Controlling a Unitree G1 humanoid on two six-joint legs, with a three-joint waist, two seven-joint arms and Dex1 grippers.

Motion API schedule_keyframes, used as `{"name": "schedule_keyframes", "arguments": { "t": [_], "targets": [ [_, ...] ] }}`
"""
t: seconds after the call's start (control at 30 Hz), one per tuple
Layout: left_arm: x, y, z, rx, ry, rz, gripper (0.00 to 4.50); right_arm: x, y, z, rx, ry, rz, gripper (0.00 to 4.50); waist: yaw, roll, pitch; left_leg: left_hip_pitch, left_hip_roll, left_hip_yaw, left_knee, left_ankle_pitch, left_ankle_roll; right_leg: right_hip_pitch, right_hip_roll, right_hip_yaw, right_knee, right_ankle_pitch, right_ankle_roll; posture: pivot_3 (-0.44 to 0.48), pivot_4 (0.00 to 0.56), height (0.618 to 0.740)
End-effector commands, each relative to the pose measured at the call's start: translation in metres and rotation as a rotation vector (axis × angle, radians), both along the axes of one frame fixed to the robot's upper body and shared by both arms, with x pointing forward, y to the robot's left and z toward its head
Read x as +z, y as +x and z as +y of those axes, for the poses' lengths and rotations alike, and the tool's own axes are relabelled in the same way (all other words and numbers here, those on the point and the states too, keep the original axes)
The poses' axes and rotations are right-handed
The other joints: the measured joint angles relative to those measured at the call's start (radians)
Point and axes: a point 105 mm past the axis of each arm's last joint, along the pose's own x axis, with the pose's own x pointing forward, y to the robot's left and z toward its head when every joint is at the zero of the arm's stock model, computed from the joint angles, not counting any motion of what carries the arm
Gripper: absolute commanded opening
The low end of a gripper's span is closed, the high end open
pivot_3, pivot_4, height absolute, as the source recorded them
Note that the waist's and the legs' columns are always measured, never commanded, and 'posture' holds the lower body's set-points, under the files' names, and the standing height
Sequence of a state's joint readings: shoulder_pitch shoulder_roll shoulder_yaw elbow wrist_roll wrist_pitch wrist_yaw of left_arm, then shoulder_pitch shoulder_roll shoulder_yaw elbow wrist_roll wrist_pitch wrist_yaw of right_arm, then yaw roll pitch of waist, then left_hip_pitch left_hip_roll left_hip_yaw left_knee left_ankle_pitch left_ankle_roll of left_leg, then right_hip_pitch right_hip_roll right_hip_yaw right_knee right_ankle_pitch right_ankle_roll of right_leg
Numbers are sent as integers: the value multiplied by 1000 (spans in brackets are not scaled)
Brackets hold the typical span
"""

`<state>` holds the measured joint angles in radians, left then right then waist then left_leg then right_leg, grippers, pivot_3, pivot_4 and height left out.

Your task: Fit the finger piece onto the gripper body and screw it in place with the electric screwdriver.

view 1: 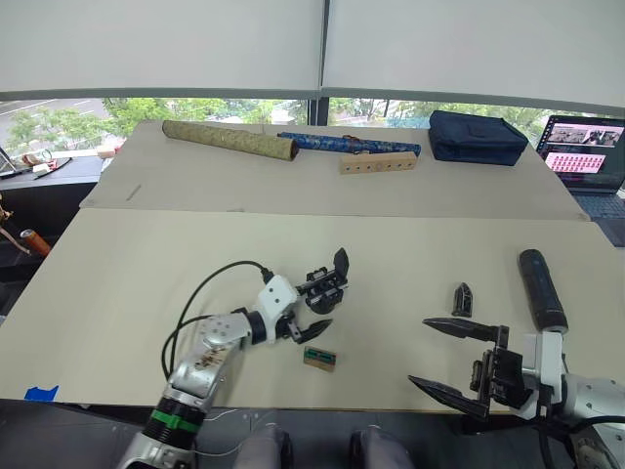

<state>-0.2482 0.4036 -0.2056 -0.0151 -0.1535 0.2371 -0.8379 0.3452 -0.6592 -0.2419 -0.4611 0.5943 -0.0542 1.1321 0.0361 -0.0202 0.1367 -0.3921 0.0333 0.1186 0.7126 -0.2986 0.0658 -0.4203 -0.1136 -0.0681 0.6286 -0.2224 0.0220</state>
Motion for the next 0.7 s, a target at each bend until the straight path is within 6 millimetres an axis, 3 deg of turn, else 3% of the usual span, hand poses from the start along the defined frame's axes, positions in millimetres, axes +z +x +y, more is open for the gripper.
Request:
{"name": "schedule_keyframes", "arguments": {
  "t": [0.03, 0.13, 0.4, 0.7],
  "targets": [
    [8, 1, 14, -109, 22, 23, 4419, 5, 1, 1, 21, 11, -11, 4500, 1, 0, 0, 0, 0, 0, 0, 0, 0, 0, 0, 0, 0, 0, 0, 0, 150, 740],
    [13, 14, 18, -168, 48, -15, 4419, 5, 2, 1, 21, 10, -10, 4500, 5, 0, 0, 0, -1, 0, 0, 0, 0, 0, 0, -1, 0, 0, 0, 0, 150, 740],
    [15, 30, -8, -428, 81, -38, 4419, 1, 0, 1, 19, 17, 30, 4500, 3, 0, 0, -1, -2, 1, 2, 2, -3, 1, 1, 0, -2, 0, 1, 0, 150, 740],
    [12, 39, -23, -524, 105, -55, 4419, 0, -8, -1, -14, 6, 42, 4500, -1, -1, 0, -2, -2, 1, 2, 0, 0, 0, 1, 0, -2, 0, 1, 0, 150, 740]
  ]
}}
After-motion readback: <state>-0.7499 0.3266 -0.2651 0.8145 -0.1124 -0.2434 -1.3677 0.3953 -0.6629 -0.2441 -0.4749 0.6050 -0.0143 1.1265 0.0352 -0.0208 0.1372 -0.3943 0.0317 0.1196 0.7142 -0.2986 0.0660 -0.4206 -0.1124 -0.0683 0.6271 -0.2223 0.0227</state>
